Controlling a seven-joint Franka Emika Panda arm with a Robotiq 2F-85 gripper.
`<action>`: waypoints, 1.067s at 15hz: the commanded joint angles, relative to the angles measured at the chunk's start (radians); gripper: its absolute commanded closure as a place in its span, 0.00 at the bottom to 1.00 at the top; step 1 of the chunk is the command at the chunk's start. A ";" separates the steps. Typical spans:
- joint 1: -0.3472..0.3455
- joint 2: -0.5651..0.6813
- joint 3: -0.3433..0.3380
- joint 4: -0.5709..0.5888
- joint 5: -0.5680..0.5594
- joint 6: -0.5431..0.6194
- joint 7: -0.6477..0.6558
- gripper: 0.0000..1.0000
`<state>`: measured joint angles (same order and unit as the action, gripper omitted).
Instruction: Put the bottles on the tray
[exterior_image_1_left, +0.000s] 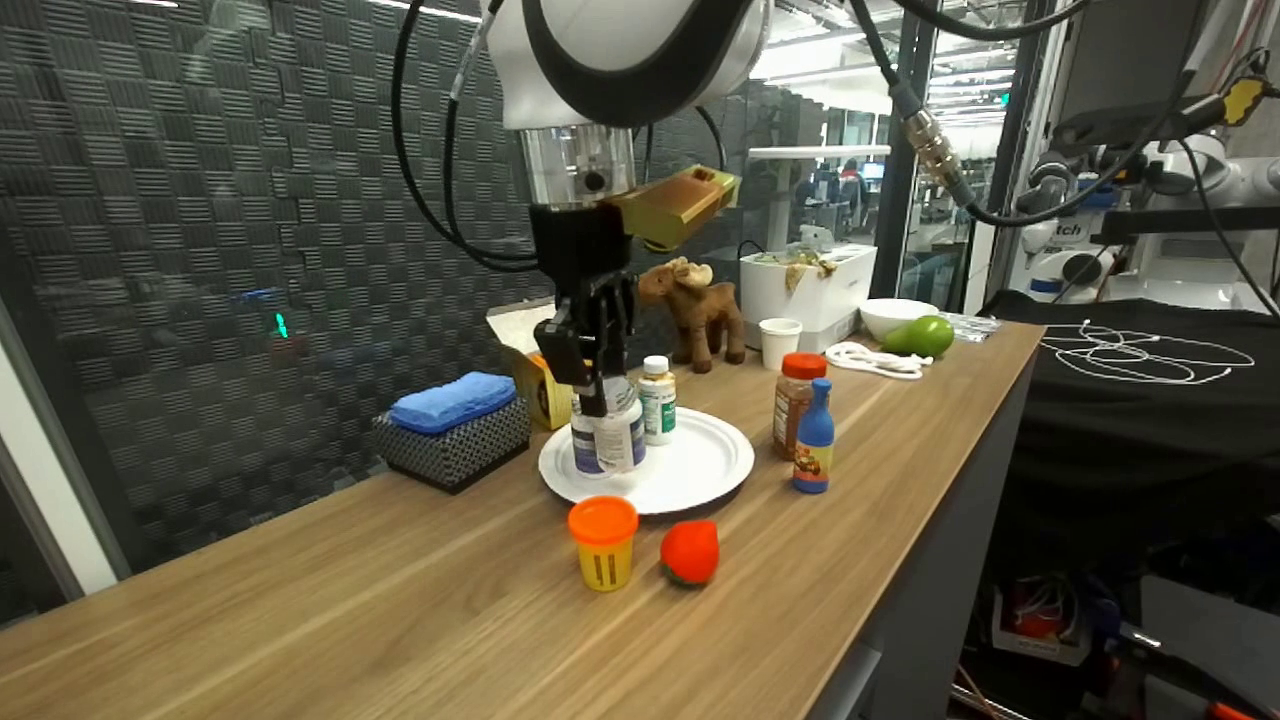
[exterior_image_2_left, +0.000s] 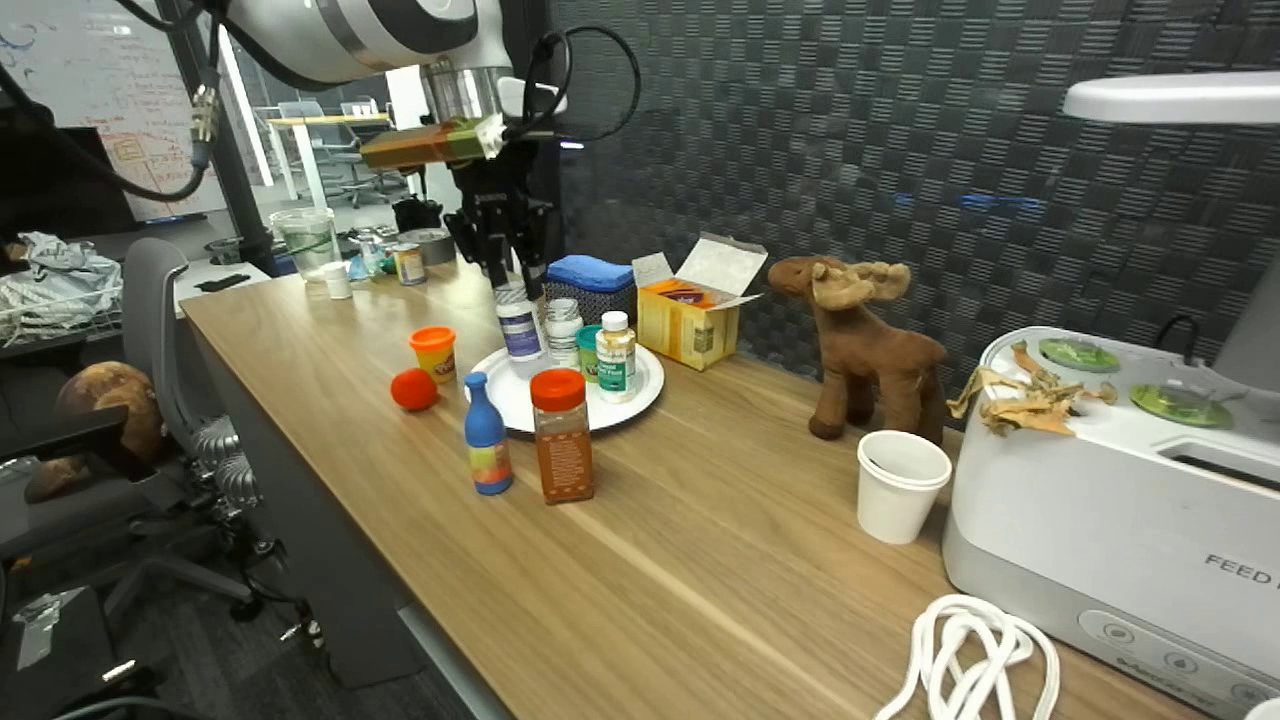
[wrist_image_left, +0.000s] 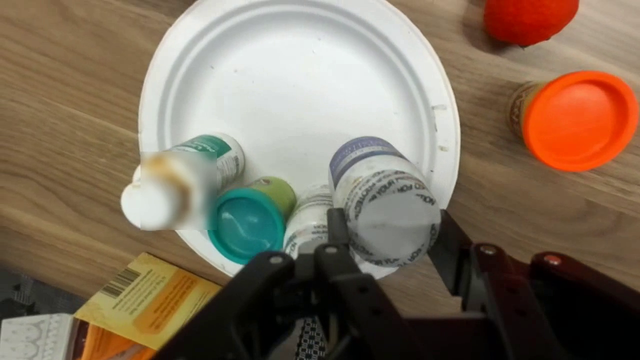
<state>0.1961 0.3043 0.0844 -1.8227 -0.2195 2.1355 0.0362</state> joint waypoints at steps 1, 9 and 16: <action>-0.019 -0.027 0.000 -0.050 0.004 0.031 0.019 0.81; -0.051 0.005 0.014 -0.056 0.118 0.026 -0.009 0.81; -0.043 0.021 0.014 -0.041 0.132 0.041 0.000 0.81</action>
<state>0.1562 0.3193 0.0905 -1.8696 -0.0968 2.1484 0.0383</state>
